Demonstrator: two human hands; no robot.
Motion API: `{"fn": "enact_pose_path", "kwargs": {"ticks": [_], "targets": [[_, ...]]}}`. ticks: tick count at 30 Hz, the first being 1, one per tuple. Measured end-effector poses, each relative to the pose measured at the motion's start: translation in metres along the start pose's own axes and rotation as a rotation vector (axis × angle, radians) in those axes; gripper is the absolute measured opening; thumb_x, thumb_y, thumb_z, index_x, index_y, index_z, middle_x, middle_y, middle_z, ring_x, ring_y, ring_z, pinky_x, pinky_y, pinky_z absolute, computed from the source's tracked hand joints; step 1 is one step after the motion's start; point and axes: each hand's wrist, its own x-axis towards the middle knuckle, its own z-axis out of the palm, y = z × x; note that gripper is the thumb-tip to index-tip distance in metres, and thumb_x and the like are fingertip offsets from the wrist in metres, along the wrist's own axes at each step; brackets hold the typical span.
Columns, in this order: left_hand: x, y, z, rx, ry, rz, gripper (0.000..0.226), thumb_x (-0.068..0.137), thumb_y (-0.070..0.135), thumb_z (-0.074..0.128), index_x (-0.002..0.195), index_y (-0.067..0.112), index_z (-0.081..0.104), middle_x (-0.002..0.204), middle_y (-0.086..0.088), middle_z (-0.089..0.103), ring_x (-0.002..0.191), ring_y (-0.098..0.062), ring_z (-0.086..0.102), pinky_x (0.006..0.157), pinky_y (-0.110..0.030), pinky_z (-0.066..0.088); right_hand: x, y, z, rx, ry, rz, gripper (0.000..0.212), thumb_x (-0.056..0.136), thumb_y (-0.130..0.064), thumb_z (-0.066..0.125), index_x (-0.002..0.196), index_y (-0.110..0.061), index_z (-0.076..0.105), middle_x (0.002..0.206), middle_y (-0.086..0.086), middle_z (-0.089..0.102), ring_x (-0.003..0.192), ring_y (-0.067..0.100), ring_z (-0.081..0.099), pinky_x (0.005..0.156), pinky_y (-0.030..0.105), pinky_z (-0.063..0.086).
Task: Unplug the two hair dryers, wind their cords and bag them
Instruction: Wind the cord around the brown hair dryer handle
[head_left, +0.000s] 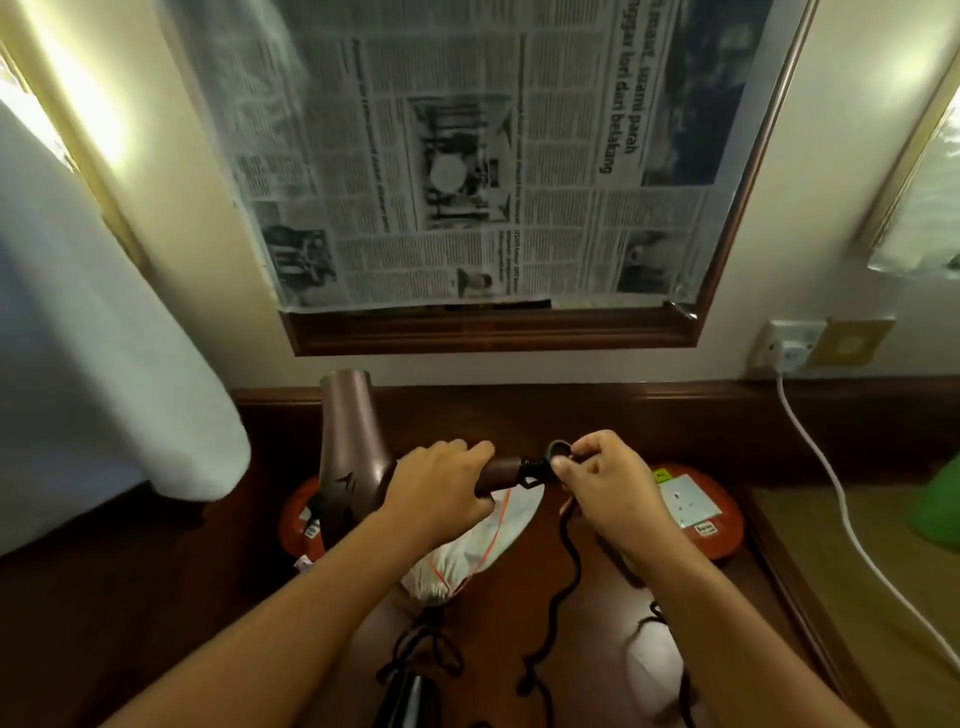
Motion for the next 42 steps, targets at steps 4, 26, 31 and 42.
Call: {"fn": "enact_pose_path", "kwargs": {"ticks": [4, 26, 31, 42], "targets": [[-0.008, -0.01, -0.01, 0.001, 0.06, -0.005, 0.039, 0.085, 0.04, 0.053, 0.12, 0.026, 0.047, 0.099, 0.001, 0.058, 0.088, -0.02, 0.058, 0.064, -0.028, 0.036, -0.013, -0.015, 0.006, 0.126, -0.037, 0.027, 0.016, 0.093, -0.008, 0.055, 0.104, -0.018, 0.048, 0.088, 0.012, 0.066, 0.068, 0.015, 0.063, 0.047, 0.015, 0.046], [-0.021, -0.037, -0.05, -0.164, 0.066, -0.089, 0.031, 0.079, 0.046, 0.062, 0.1, 0.027, 0.051, 0.088, 0.004, 0.063, 0.08, -0.02, 0.062, 0.069, -0.032, 0.049, -0.046, -0.026, 0.03, 0.687, -0.258, -0.061, 0.026, 0.098, -0.023, 0.045, 0.092, -0.004, 0.062, 0.056, 0.001, 0.033, 0.044, 0.01, 0.026, 0.04, 0.024, 0.025], [-0.019, -0.034, -0.066, -0.182, 0.083, -0.067, 0.029, 0.079, 0.048, 0.063, 0.098, 0.029, 0.054, 0.083, 0.008, 0.06, 0.077, -0.015, 0.058, 0.066, -0.028, 0.042, -0.035, -0.021, 0.017, 0.776, -0.435, -0.039, 0.028, 0.094, -0.03, 0.048, 0.09, -0.009, 0.066, 0.054, 0.002, 0.027, 0.042, 0.011, 0.025, 0.038, 0.023, 0.031], [-0.016, -0.031, -0.074, -0.169, 0.038, 0.027, 0.024, 0.076, 0.046, 0.066, 0.091, 0.031, 0.054, 0.079, 0.009, 0.062, 0.072, -0.012, 0.058, 0.064, -0.027, 0.047, 0.016, -0.006, -0.03, 0.462, -0.792, 0.052, 0.025, 0.093, -0.025, 0.048, 0.088, -0.005, 0.062, 0.063, 0.002, 0.039, 0.055, 0.013, 0.039, 0.054, 0.025, 0.038]]}}
